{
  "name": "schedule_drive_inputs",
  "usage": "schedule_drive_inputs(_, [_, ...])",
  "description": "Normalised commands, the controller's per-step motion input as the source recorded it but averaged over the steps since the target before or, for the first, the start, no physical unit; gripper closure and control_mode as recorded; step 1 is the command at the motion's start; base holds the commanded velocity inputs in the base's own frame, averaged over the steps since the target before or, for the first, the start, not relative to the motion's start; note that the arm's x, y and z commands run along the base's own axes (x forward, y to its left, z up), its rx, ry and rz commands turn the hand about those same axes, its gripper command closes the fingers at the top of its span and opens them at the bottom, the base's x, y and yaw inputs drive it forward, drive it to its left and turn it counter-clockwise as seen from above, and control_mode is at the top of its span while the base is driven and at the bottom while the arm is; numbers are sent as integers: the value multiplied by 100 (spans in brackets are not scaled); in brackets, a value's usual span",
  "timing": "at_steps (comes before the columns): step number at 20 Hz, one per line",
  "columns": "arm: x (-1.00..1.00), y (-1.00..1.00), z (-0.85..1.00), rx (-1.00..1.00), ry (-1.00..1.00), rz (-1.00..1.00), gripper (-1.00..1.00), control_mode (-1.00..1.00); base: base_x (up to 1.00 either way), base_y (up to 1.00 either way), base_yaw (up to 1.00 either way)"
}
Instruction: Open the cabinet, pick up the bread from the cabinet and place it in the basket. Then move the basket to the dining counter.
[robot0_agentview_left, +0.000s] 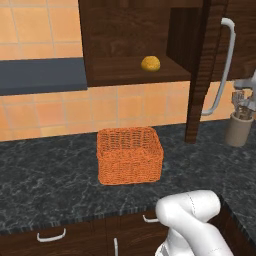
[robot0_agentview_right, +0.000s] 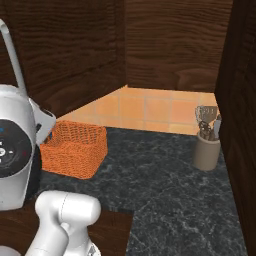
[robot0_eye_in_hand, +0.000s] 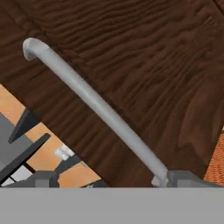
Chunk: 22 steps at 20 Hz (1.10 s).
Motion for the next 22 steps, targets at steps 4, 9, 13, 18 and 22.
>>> schedule_drive_inputs(4, [-19,97,-25,15,37,-26,-100,-100,0,0,0])
schedule_drive_inputs(9, [12,96,-28,18,19,-50,-100,-100,0,0,0])
schedule_drive_inputs(13, [81,87,-40,22,8,-46,-100,-100,0,0,0])
schedule_drive_inputs(18, [100,59,-24,18,-13,-53,-100,-100,0,0,0])
schedule_drive_inputs(22, [100,-1,-39,18,-21,-49,-100,-100,0,0,0])
